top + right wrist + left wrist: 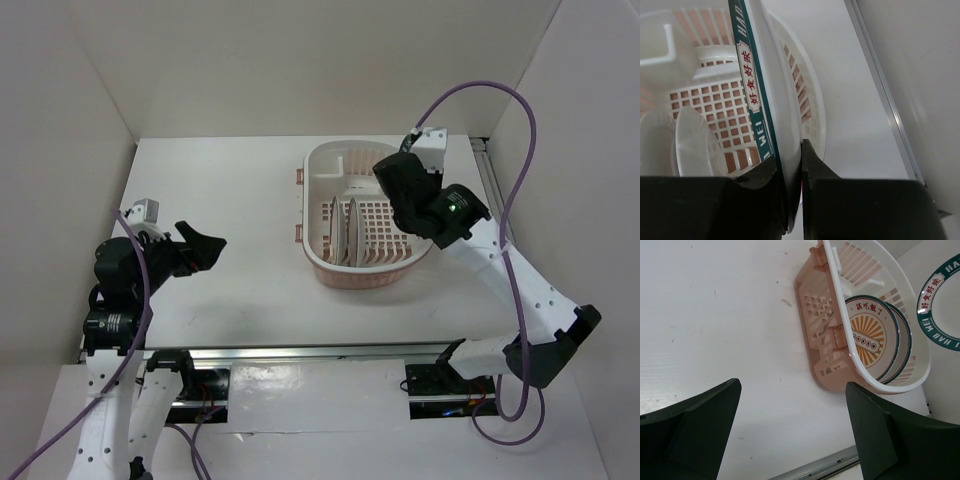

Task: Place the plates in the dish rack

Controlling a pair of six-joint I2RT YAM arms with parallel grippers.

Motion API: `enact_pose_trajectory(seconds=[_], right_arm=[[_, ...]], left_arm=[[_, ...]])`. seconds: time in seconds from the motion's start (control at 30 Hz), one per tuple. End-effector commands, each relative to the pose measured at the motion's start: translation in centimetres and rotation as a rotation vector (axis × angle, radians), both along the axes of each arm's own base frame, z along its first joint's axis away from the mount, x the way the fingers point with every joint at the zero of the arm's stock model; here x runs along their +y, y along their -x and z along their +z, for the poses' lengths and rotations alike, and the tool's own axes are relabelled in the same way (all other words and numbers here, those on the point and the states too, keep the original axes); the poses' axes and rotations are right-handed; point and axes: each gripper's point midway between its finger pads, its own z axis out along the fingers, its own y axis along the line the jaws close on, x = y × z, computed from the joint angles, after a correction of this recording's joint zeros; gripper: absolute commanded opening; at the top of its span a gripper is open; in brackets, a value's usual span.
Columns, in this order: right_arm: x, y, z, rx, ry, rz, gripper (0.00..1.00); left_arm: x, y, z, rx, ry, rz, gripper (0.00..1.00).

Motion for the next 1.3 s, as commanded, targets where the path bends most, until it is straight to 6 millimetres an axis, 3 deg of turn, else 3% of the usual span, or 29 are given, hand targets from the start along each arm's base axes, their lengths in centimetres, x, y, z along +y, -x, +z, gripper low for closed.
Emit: enact_pose_trajectory(seconds=[0.0, 0.17, 0.4, 0.73, 1.27], right_arm=[[0.2, -0.3, 0.5, -0.065, -0.047, -0.030, 0.00], [1.9, -0.4, -2.0, -0.020, -0.040, 0.007, 0.00], [2.9, -0.6, -5.6, 0.034, -0.037, 0.040, 0.00], [3.9, -1.0, -6.9, 0.050, -0.061, 0.068, 0.00], [3.9, -0.5, -10.3, 0.103, -0.072, 0.070, 0.00]], left_arm=[[0.2, -0.1, 0.7, -0.043, -0.026, -0.001, 0.99], [0.3, 0.0, 0.5, -0.033, -0.028, 0.008, 0.99], [0.3, 0.0, 0.5, -0.033, -0.028, 0.008, 0.99], [0.3, 0.0, 0.5, -0.033, -0.028, 0.008, 0.99], [0.1, -0.1, 0.7, -0.033, -0.030, -0.001, 0.99]])
